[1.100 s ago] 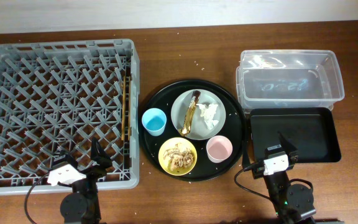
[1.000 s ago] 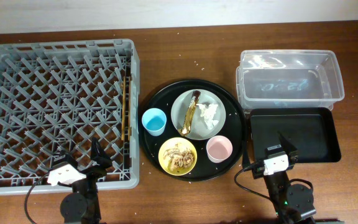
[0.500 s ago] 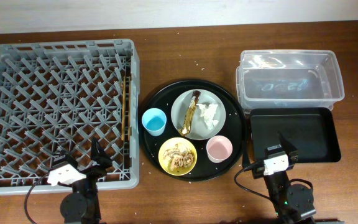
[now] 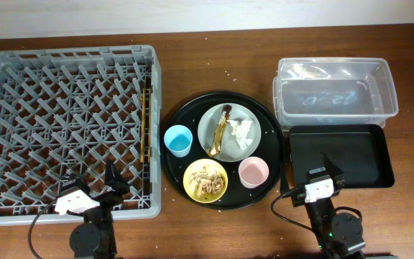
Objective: Sort waste into correct bins and load items into the dishwasher rack
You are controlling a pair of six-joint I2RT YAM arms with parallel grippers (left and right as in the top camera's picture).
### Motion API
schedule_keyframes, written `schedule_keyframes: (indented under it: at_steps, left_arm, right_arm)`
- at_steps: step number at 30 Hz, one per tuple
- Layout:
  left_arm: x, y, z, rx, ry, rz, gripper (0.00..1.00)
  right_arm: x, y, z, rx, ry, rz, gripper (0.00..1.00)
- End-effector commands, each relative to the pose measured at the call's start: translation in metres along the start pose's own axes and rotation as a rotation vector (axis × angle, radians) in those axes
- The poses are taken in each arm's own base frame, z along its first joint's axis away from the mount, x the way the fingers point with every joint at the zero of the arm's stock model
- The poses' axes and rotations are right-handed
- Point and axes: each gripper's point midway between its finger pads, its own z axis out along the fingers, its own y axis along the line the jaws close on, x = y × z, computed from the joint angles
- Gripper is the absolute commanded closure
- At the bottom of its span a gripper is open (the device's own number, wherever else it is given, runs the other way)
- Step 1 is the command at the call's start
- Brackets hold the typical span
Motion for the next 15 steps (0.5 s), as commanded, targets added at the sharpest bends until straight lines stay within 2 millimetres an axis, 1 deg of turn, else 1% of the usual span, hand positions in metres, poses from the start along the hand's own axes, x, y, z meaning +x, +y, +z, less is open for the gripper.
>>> schedule_keyframes:
  at_steps: [1, 6, 7, 9, 11, 12, 13, 14, 15]
  left_arm:
    - [0.002, -0.001, 0.000, 0.009, 0.003, 0.006, 0.01]
    - [0.001, 0.000, 0.000, 0.004, 0.001, 0.006, 0.01]
    - [0.001, -0.002, 0.000, 0.011, 0.002, 0.004, 0.01]
    - [-0.005, -0.012, -0.001, 0.066, -0.017, -0.037, 0.01]
    - [-0.011, -0.014, -0.001, 0.074, -0.041, -0.041, 0.01]
    - [-0.011, -0.014, -0.001, 0.073, -0.041, -0.041, 0.01]
    - [-0.009, -0.013, -0.001, 0.072, -0.035, -0.040, 0.01]
    - [-0.005, -0.014, -0.001, 0.079, -0.019, -0.037, 0.01]
    - [-0.004, -0.017, -0.001, 0.092, -0.012, -0.036, 0.01]
  right_arm:
    - [0.004, -0.001, 0.000, 0.007, 0.007, -0.003, 0.02]
    - [0.003, -0.001, 0.000, 0.008, 0.005, -0.004, 0.01]
    - [0.001, -0.001, 0.000, 0.009, -0.003, -0.003, 0.02]
    - [-0.003, -0.002, 0.000, 0.013, -0.020, 0.000, 0.02]
    - [-0.003, -0.002, 0.000, 0.013, -0.020, 0.000, 0.02]
    - [-0.001, -0.001, 0.000, 0.008, -0.014, -0.001, 0.02]
    - [0.001, 0.006, 0.000, -0.033, -0.009, -0.002, 0.01]
    - [-0.003, 0.017, -0.001, -0.096, -0.028, -0.002, 0.02]
    - [-0.011, 0.025, -0.002, -0.147, -0.064, 0.001, 0.01]
